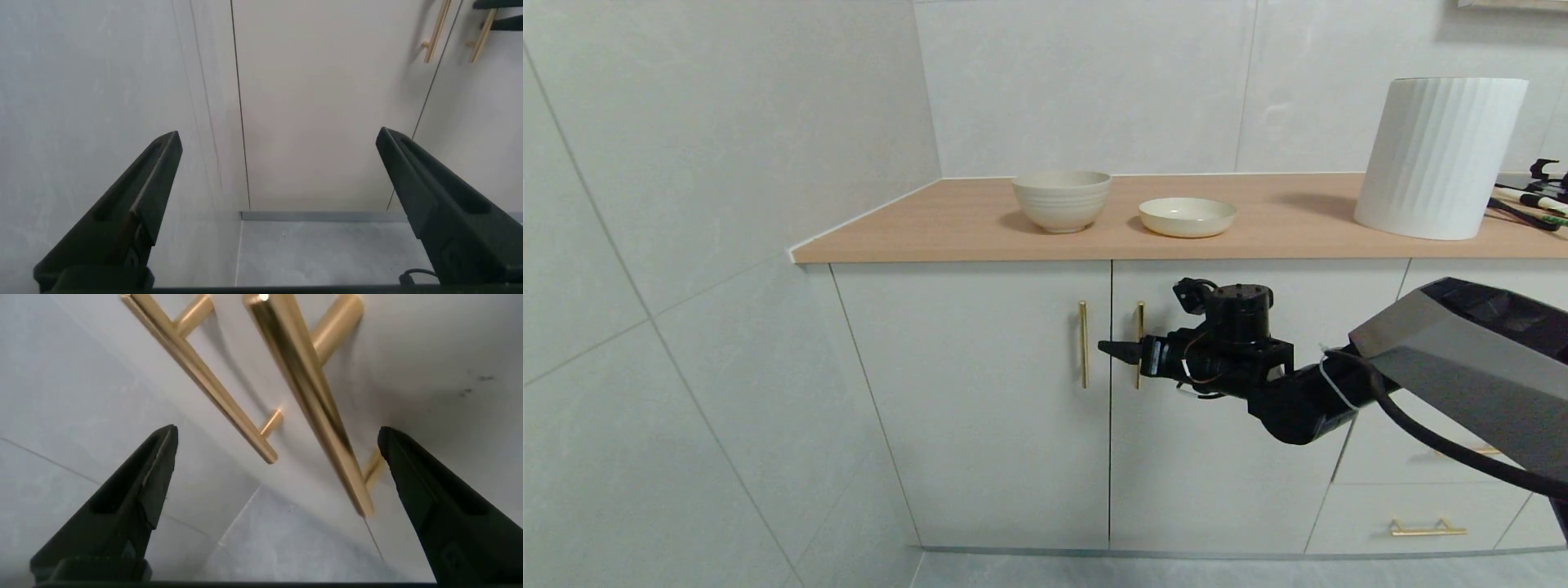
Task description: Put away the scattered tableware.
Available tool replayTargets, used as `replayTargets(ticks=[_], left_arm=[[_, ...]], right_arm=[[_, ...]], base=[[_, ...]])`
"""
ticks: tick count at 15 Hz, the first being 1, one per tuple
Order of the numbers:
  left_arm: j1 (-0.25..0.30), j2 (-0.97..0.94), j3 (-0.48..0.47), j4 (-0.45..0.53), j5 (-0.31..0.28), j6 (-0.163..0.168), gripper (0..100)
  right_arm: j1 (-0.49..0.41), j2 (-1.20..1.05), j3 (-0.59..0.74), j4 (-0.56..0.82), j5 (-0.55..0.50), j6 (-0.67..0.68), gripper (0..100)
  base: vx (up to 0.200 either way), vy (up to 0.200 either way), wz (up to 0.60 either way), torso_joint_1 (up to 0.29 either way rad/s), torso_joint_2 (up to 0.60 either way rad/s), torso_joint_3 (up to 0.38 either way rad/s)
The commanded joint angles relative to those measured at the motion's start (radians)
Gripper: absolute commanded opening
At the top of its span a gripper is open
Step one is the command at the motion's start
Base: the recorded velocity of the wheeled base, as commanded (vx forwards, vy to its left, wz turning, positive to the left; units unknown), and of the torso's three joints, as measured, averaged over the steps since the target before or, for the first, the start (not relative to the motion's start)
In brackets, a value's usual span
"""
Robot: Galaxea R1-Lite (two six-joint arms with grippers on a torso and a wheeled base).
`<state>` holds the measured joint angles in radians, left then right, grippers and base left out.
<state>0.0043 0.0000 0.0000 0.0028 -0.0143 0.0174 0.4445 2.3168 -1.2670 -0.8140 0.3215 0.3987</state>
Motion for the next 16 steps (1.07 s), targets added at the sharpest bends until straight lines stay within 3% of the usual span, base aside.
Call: replayTargets(ticks=[1,10,16], left_arm=[[0.0,0.0,0.0,0.0,-0.001,0.001,100],[0.0,0.0,0.0,0.0,-0.001,-0.004,100],[0.0,0.0,0.0,0.0,-0.001,-0.01,100]], right_arm=[[0.0,0.015,-0.009,-0.001,0.002,0.002,100],[0.045,0.026,0.005,-0.062,0.008,0.077,100],[0.046,-0.063,0.163,-0.116,0.153,0.075,100]], base=[[0.0,0.0,0.0,0.0,0.0,0.0],[0.0,0.0,0.0,0.0,0.0,0.0],[0.0,0.0,0.0,0.0,0.0,0.0]])
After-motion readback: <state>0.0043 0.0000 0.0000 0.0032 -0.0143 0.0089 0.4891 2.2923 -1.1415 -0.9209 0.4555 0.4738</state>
